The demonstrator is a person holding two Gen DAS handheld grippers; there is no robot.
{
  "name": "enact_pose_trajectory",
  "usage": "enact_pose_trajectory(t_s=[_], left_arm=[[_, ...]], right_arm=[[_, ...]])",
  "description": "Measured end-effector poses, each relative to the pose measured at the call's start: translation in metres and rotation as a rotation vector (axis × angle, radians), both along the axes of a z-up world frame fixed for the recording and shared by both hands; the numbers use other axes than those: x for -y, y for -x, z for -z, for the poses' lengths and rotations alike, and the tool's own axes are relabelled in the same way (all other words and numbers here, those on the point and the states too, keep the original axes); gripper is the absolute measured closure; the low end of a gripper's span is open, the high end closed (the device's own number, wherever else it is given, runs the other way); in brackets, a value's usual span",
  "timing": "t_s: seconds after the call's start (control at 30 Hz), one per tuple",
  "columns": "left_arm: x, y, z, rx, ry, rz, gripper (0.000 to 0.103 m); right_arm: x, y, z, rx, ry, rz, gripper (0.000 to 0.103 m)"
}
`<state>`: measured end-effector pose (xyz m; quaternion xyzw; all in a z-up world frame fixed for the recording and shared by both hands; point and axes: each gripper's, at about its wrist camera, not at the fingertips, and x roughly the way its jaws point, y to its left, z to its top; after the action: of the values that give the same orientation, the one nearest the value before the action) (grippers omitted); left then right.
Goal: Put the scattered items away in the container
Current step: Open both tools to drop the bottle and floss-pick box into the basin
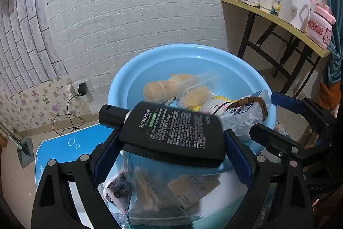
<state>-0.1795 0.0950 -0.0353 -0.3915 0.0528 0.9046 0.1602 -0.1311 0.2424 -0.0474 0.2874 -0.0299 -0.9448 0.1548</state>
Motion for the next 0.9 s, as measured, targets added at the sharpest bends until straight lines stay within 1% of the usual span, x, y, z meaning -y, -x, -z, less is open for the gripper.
enact_pose_trajectory(t_s=[0.13, 0.27, 0.43, 0.67, 0.9], left_arm=[[0.001, 0.001, -0.006, -0.02, -0.031, 0.013, 0.01], [0.001, 0.0, -0.002, 0.001, -0.033, 0.008, 0.01], [0.006, -0.011, -0.001, -0.002, -0.031, 0.001, 0.01], [0.03, -0.026, 0.001, 0.0, -0.038, -0.044, 0.01], [0.062, -0.046, 0.016, 0.035, -0.036, -0.103, 0.01]], right_arm=[[-0.002, -0.001, -0.001, 0.001, 0.014, -0.004, 0.017], [-0.002, -0.004, 0.002, 0.003, 0.008, 0.0, 0.016], [-0.005, -0.008, 0.005, 0.009, -0.001, 0.006, 0.016], [-0.007, -0.015, 0.013, 0.059, 0.012, 0.018, 0.016], [-0.002, -0.025, 0.025, 0.114, 0.012, 0.022, 0.016]])
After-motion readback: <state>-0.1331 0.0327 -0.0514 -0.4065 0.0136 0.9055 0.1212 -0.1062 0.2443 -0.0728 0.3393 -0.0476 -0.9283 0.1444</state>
